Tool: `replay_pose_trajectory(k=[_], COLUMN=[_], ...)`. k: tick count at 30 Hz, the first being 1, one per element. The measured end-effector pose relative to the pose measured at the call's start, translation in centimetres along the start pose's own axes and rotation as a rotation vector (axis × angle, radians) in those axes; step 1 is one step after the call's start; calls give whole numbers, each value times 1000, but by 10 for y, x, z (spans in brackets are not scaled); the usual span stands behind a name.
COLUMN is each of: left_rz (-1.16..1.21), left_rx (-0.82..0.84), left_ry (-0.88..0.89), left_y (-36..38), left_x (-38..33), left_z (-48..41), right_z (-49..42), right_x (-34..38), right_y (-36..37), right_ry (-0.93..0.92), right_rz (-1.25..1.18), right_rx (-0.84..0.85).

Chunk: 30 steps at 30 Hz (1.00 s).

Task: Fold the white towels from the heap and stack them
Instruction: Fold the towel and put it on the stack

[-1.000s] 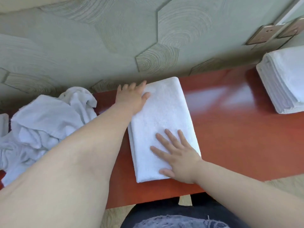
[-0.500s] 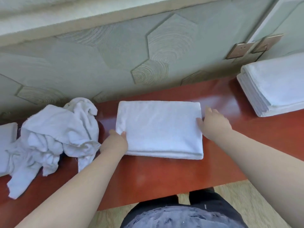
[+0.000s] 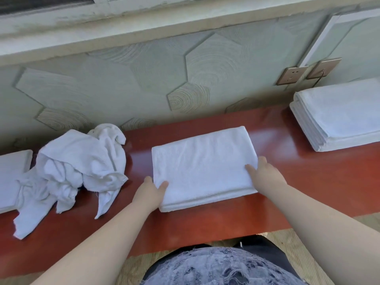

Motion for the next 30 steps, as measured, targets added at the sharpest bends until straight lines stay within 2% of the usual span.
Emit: replay_pose_trajectory(k=[2, 4, 6, 9, 13, 17, 21, 24, 30], left_rz=[102, 204, 301, 384, 417, 693, 825, 899, 1012], left_rx=[-77, -103, -85, -56, -13, 43, 246, 374, 361], left_ry=[-54, -115, -200, -286, -307, -372, -456, -414, -314], left_y=[-4, -6, -4, -1, -2, -8, -6, 3, 23], left_x=[-11, -24, -34, -46, -49, -32, -38, -67, -126], left_z=[-3, -10, -17, -20, -19, -20, -4, 20, 35], right_z=[0, -6, -15, -28, -34, -29, -31, -16, -20], right_x=[1, 7, 10, 7, 1, -2, -13, -15, -52], right_y=[0, -6, -13, -17, -17, -17, -26, -54, -108], right_ry=[-21, 25, 107, 133, 151, 157, 113, 55, -63], right_rz=[-39, -197, -334, -429, -667, -791, -764, -781, -844], right_rx=[-33, -18, 68, 237, 394, 489, 507, 459, 338])
Point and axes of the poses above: each hand's wrist, its own z-axis away from the middle knuckle, its own y-axis out of the palm, x = y × z, the point moved 3 cm from there along -z, towards the middle knuckle, and after that the axes turned 15 degrees about z, right-handed, at the moved point
